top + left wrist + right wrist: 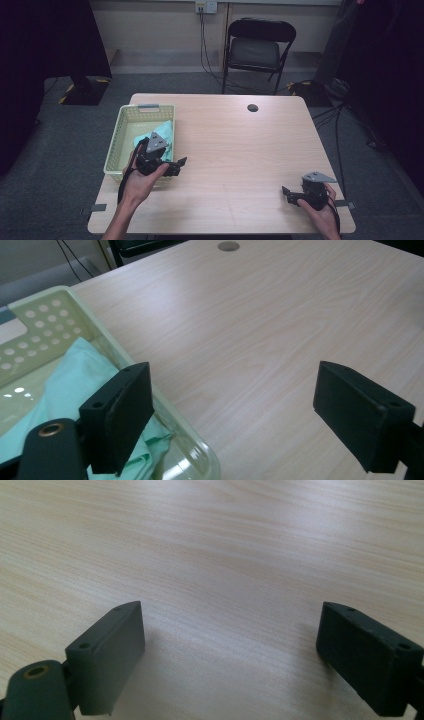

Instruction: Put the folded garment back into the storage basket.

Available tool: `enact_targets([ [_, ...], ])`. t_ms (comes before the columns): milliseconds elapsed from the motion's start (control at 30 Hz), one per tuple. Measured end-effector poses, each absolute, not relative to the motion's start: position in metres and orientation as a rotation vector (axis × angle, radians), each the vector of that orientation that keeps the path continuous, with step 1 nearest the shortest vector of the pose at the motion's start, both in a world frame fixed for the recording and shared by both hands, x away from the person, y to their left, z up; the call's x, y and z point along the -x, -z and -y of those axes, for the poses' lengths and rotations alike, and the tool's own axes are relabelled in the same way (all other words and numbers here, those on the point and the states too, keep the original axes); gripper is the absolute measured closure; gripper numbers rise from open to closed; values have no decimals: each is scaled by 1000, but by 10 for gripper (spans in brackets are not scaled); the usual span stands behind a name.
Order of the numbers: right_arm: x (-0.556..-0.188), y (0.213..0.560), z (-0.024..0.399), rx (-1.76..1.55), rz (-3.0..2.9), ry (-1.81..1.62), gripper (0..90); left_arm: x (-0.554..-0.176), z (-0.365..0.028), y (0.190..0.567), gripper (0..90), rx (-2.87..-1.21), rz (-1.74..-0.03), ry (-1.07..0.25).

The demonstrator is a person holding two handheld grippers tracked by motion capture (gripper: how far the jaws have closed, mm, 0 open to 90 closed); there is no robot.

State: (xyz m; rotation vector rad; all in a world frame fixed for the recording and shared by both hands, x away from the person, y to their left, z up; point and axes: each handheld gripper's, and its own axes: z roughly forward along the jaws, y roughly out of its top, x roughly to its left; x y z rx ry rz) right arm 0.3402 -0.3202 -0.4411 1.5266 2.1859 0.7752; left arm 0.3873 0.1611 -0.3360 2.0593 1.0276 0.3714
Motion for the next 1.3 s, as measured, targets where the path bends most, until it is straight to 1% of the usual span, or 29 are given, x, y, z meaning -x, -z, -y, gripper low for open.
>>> enact_targets([
  [900, -340, 441, 320, -1527, -2186, -775, 112, -340, -139, 372, 160, -2144, -1003, -323],
  [1300, -340, 441, 320, -1528, -2186, -775, 113, -331, -136, 393, 162, -2187, -1011, -280],
])
